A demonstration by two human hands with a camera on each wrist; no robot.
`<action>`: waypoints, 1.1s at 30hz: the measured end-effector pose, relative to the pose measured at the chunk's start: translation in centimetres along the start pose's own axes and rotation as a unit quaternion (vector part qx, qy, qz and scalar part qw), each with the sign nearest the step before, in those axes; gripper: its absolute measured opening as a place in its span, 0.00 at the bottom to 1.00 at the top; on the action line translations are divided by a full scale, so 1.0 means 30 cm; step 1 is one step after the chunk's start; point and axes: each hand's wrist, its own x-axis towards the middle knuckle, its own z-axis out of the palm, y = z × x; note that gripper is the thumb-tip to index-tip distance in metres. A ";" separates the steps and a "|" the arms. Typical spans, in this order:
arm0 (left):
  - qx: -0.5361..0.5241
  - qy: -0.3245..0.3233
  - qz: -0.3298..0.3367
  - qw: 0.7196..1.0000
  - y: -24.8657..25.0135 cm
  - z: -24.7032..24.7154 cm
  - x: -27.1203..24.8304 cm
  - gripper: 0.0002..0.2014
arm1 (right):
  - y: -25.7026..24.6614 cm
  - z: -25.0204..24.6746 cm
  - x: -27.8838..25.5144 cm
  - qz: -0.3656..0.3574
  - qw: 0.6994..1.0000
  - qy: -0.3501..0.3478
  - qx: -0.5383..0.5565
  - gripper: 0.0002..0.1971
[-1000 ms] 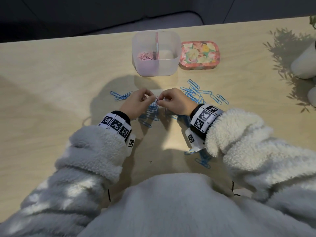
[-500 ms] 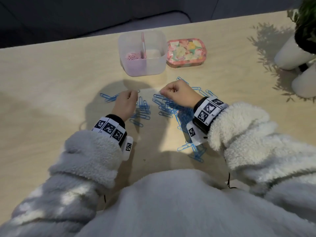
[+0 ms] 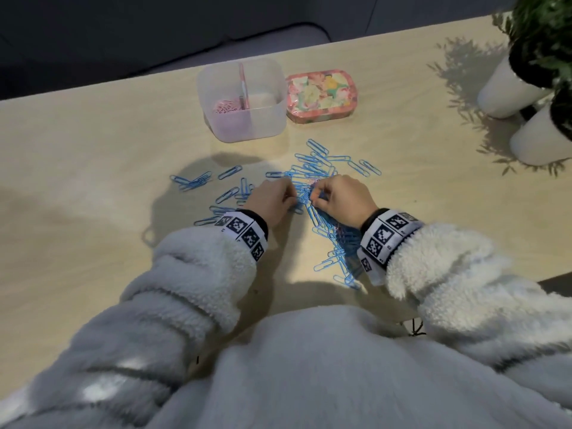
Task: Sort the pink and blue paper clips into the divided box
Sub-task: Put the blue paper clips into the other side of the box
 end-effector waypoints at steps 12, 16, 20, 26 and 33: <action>-0.037 0.031 -0.029 0.998 -0.063 -0.064 -0.030 0.12 | 0.082 -0.056 0.016 0.040 0.966 0.040 0.252 0.13; -0.044 0.010 -0.028 0.999 0.022 -0.050 0.023 0.10 | 0.117 -0.103 -0.014 0.144 0.833 0.015 0.535 0.13; 0.000 -0.005 -0.032 0.999 0.073 -0.002 0.078 0.05 | 0.137 -0.108 -0.010 0.182 0.790 -0.003 0.585 0.13; 0.043 -0.009 -0.045 0.998 0.021 -0.011 0.083 0.05 | 0.082 -0.038 0.041 0.068 0.959 0.026 0.274 0.10; 0.034 0.030 -0.064 0.997 -0.038 -0.055 0.052 0.07 | 0.076 -0.013 0.063 0.029 0.998 -0.012 0.048 0.06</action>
